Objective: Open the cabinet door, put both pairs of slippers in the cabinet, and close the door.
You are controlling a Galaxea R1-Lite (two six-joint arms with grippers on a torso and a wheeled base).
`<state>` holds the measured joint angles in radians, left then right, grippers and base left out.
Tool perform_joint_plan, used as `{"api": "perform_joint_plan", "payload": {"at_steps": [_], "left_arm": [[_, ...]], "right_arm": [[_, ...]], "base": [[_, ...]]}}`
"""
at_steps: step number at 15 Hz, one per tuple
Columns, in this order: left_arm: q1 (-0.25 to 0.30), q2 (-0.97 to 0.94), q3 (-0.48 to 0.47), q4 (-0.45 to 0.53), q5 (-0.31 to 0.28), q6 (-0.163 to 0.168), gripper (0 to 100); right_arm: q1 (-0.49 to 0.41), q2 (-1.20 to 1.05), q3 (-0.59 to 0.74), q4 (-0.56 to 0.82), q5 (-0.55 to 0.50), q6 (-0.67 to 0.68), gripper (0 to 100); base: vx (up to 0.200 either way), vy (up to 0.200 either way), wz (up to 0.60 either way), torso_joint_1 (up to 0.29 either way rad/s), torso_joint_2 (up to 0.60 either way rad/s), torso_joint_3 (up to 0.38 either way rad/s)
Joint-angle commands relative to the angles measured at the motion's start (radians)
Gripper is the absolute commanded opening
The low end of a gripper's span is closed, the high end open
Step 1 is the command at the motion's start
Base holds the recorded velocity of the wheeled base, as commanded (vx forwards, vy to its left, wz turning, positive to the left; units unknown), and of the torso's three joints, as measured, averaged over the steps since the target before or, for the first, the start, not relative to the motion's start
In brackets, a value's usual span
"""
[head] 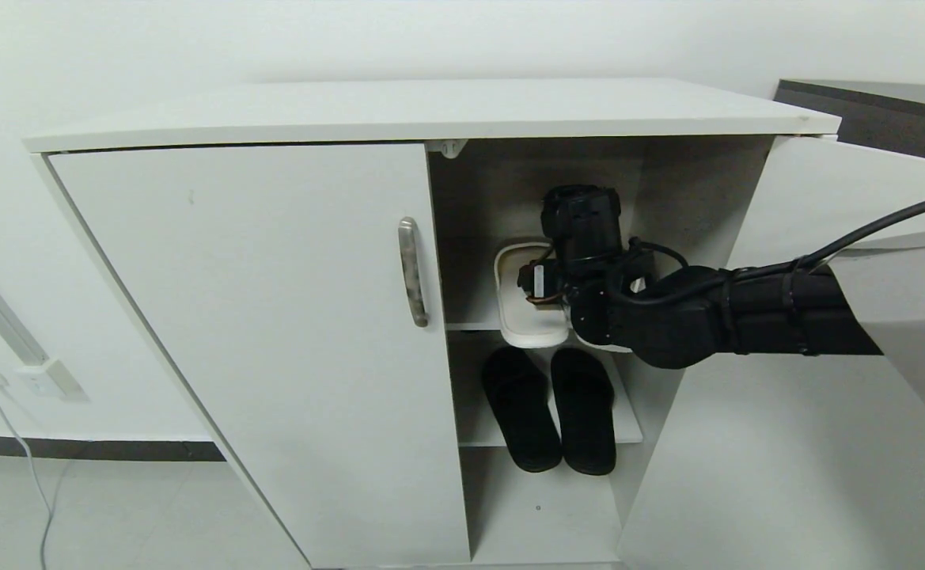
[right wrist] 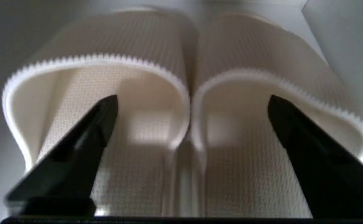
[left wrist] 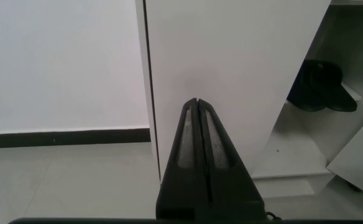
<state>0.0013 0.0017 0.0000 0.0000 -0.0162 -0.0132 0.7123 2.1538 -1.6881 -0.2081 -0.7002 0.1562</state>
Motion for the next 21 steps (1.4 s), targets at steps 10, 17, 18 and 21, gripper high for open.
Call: {"api": "perform_joint_plan", "payload": {"at_steps": [10, 17, 18, 21], "left_arm": [[0.0, 0.0, 0.0, 0.0, 0.001, -0.001, 0], [0.0, 0.0, 0.0, 0.0, -0.001, -0.001, 0], [0.0, 0.0, 0.0, 0.0, -0.001, -0.001, 0], [0.0, 0.0, 0.0, 0.0, -0.001, 0.001, 0]], "right_arm": [[0.196, -0.37, 0.492, -0.157, -0.01, 0.005, 100], [0.299, -0.448, 0.814, -0.364, 0.038, 0.005, 0], [0.302, -0.447, 0.837, -0.395, 0.044, 0.002, 0], [0.317, -0.447, 0.86, -0.399, 0.045, 0.003, 0]], "base": [[0.0, 0.0, 0.0, 0.0, 0.0, 0.0], [0.0, 0.0, 0.0, 0.0, 0.0, 0.0], [0.0, 0.0, 0.0, 0.0, 0.0, 0.0], [0.0, 0.0, 0.0, 0.0, 0.0, 0.0]]}}
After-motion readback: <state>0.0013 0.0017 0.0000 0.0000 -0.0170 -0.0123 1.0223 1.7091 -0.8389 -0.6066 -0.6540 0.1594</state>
